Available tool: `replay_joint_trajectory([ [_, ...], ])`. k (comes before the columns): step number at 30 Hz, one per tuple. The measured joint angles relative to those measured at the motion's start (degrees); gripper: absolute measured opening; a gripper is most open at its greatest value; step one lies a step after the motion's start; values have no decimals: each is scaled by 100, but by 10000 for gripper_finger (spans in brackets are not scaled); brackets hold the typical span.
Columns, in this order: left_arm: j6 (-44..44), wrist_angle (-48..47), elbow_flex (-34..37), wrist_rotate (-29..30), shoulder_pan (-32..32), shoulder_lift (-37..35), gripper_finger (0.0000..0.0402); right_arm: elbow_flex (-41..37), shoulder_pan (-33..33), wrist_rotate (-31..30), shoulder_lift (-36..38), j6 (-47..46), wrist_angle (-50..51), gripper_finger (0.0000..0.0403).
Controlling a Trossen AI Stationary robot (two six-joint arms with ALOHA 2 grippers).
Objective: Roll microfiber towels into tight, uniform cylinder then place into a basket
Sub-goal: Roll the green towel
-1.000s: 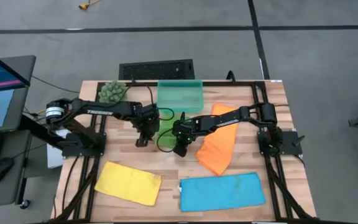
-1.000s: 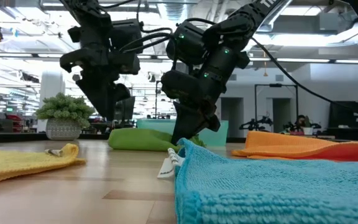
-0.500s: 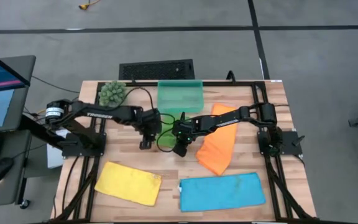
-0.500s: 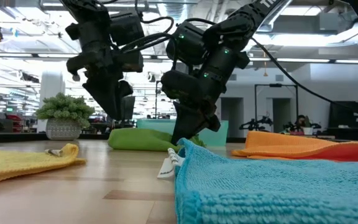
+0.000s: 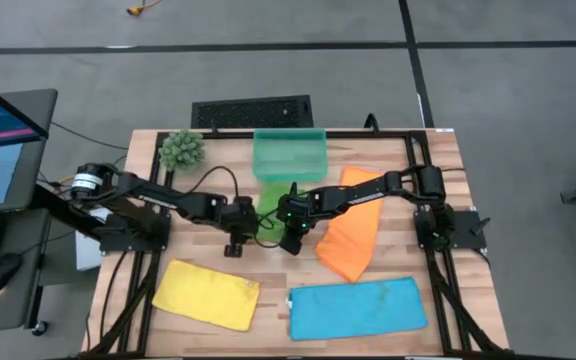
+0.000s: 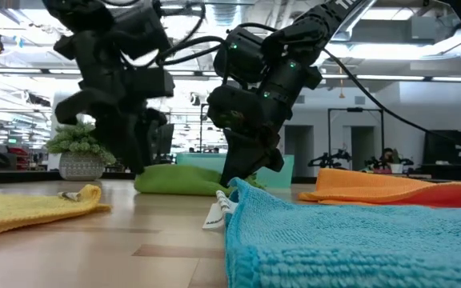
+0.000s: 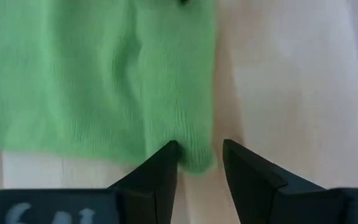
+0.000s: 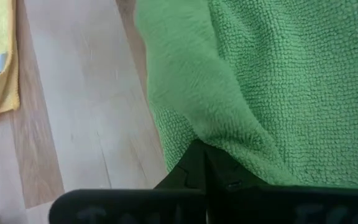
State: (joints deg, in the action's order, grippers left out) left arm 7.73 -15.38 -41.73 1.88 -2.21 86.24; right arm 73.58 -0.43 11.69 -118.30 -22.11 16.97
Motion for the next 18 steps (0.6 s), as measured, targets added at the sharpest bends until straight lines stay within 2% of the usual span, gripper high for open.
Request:
replay_joint_trajectory([
  [5, 261, 237, -5, 636, -296, 0, 121, 0, -2, 7, 0, 0, 0, 9],
  [11, 394, 54, -7, 654, -401, 0, 121, 0, -7, 23, 0, -28, 2, 8],
  [18, 58, -210, -11, 594, -396, -95, 121, 0, -9, 28, 0, -35, 7, 8],
])
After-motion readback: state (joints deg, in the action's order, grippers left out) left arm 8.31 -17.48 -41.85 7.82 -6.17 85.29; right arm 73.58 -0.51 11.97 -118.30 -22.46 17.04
